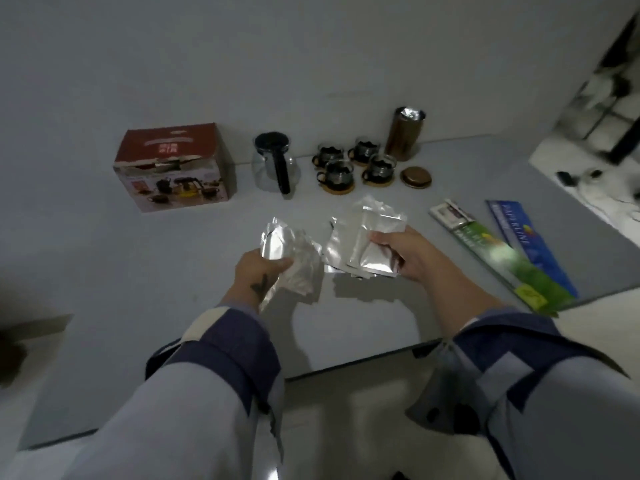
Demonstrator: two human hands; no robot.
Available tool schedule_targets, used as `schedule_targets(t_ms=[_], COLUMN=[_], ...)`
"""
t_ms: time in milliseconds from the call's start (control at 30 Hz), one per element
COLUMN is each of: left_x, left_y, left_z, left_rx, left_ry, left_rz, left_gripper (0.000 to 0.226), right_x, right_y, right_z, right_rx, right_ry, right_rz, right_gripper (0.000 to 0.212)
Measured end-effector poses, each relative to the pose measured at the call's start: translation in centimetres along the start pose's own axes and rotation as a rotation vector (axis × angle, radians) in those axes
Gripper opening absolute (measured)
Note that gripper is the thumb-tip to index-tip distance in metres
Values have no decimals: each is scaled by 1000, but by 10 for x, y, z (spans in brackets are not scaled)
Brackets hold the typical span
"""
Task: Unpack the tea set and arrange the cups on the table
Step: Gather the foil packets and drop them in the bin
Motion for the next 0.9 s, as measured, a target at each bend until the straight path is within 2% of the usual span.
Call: schedule_targets(t_ms=[100,167,300,333,433,467,533,600,700,767,833,900], left_x=[15,31,60,68,102,118,152,180,210,235,259,276], left_y=[-59,-101,-183,-206,-281,-306,-356,-405,-483,-532,-579,-625], left_z=[-40,-66,-103,-109,-124,-129,-140,-146,-150,-153,-155,-153], left_rx=[89,111,12,0,81,145,224,100,-129,-173,-169,-164], left_ry=[-18,-55,-107,-127,-118,-73,-21,-78,-227,-257,-268,-308], left_rz=[169,310,475,500,574,627,737,792,790,822,858,880], left_gripper=[42,33,23,26,60,63,53,42,57,65,69,51], right_x=[17,30,53,58,78,84,100,116,141,155,164,176], right_y=[38,68,143,163,229,256,309,362,442,492,543,588], right_z=[8,4,-12,-17,-33,-41,-58,-77,-100,-111,-123,-136], right_rx=[-161,-204,-289,-319,-405,-428,-465,-479,-475,-454,-412,-375], right_ry=[-1,-53,-49,-19,26,17,-16,-49,-48,-10,58,112], right_rz=[-9,-3,-87,-119,-223,-259,-325,-378,-525,-632,-729,-842], right_gripper=[29,24,33,33,30,33,31,14,8,10,30,44])
Point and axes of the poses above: each hand's wrist, its own x-axis away from the middle knuckle, its own y-axis out of the back of the hand, z = x × y, the point moved 5 cm from there along -x, towards the middle knuckle, and after that the axes turned 2 degrees about -y, right-handed, at the moved point
